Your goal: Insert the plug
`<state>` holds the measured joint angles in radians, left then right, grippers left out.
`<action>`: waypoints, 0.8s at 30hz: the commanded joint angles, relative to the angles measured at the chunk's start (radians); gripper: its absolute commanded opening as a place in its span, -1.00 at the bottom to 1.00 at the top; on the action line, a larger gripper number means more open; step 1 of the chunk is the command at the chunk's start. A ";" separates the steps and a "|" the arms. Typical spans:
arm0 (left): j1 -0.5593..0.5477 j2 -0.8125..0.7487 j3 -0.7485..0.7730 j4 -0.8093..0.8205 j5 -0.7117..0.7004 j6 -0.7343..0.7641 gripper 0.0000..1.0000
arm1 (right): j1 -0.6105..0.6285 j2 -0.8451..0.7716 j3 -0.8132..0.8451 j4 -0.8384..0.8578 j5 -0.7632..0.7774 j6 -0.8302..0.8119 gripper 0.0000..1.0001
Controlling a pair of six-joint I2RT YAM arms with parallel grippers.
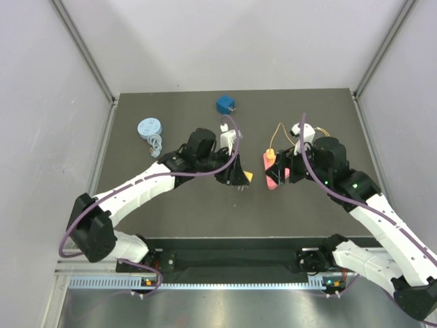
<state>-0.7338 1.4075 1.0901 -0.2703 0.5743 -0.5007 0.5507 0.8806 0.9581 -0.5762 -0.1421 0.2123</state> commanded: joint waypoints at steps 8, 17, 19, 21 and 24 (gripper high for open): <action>-0.067 -0.157 -0.096 0.086 -0.183 0.269 -1.00 | -0.026 0.073 0.128 0.035 -0.299 0.331 0.48; -0.217 -0.246 -0.117 0.118 -0.463 0.412 -1.00 | -0.026 0.138 0.146 0.071 -0.353 0.384 0.49; -0.239 -0.248 -0.122 0.118 -0.497 0.435 -1.00 | -0.026 0.150 0.154 0.076 -0.361 0.389 0.49; -0.268 -0.248 -0.127 0.125 -0.540 0.447 -1.00 | -0.023 0.162 0.162 0.076 -0.363 0.388 0.49; -0.300 -0.246 -0.131 0.132 -0.597 0.473 -1.00 | -0.014 0.176 0.165 0.079 -0.372 0.384 0.49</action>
<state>-1.0107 1.1740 0.9657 -0.2039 0.0856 -0.0875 0.5339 1.0470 1.0683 -0.5472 -0.4812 0.5854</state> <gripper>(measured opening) 0.375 0.743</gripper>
